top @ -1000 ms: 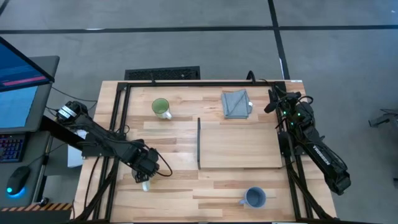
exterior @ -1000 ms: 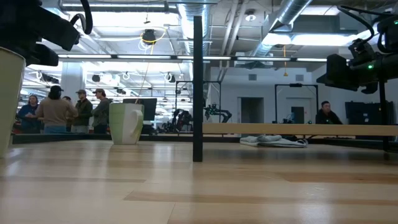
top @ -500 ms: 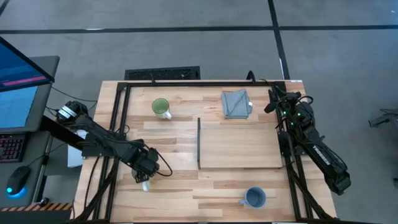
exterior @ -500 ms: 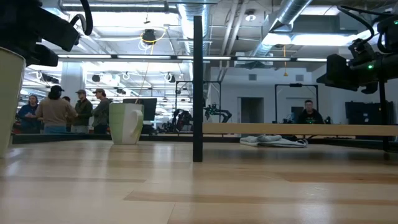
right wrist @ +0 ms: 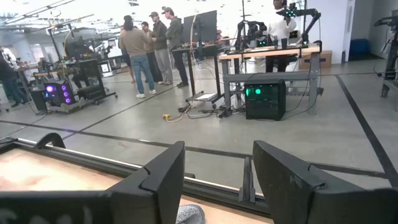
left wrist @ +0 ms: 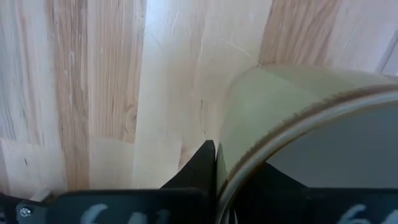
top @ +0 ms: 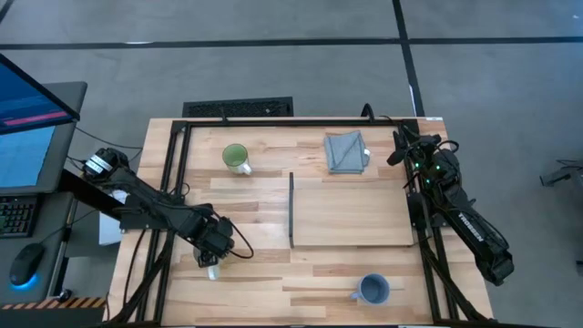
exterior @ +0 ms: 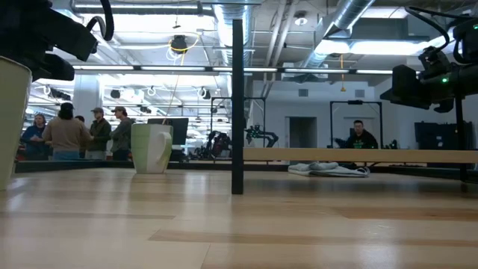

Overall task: Stack small to large cups/mugs on shelf
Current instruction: Put the light green mug on the shelf

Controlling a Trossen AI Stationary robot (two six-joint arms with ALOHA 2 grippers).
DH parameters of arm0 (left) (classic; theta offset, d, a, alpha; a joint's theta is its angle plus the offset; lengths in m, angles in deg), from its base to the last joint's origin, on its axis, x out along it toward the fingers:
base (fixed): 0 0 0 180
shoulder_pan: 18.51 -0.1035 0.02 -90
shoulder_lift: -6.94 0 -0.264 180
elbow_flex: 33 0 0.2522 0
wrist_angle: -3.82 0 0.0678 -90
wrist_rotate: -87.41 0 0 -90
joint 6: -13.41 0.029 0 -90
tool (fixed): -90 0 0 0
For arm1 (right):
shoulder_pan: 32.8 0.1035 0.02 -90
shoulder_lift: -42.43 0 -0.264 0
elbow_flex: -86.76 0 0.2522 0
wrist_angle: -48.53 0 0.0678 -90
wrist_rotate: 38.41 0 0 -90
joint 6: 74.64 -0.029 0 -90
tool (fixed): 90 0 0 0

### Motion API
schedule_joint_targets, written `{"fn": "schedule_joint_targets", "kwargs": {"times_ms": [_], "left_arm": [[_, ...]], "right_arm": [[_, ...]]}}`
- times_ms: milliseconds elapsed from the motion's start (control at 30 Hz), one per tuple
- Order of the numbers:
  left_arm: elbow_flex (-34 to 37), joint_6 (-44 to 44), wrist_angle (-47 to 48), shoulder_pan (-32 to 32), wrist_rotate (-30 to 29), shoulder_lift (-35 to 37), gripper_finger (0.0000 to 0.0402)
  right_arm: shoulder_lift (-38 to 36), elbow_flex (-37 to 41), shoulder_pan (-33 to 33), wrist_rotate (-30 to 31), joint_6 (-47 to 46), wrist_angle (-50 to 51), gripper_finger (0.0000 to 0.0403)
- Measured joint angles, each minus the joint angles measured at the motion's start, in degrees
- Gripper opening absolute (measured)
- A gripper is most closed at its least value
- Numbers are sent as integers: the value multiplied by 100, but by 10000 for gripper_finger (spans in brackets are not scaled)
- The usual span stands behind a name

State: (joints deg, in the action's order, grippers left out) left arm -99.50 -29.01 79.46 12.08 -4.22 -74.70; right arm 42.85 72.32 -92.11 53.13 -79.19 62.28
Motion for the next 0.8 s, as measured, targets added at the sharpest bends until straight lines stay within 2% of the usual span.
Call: {"fn": "schedule_joint_targets", "kwargs": {"times_ms": [800], "left_arm": [[-1, -23, -1, 4, -42, 1, 12]], "right_arm": [[-1, -1, -1, 0, -1, 0, 212]]}}
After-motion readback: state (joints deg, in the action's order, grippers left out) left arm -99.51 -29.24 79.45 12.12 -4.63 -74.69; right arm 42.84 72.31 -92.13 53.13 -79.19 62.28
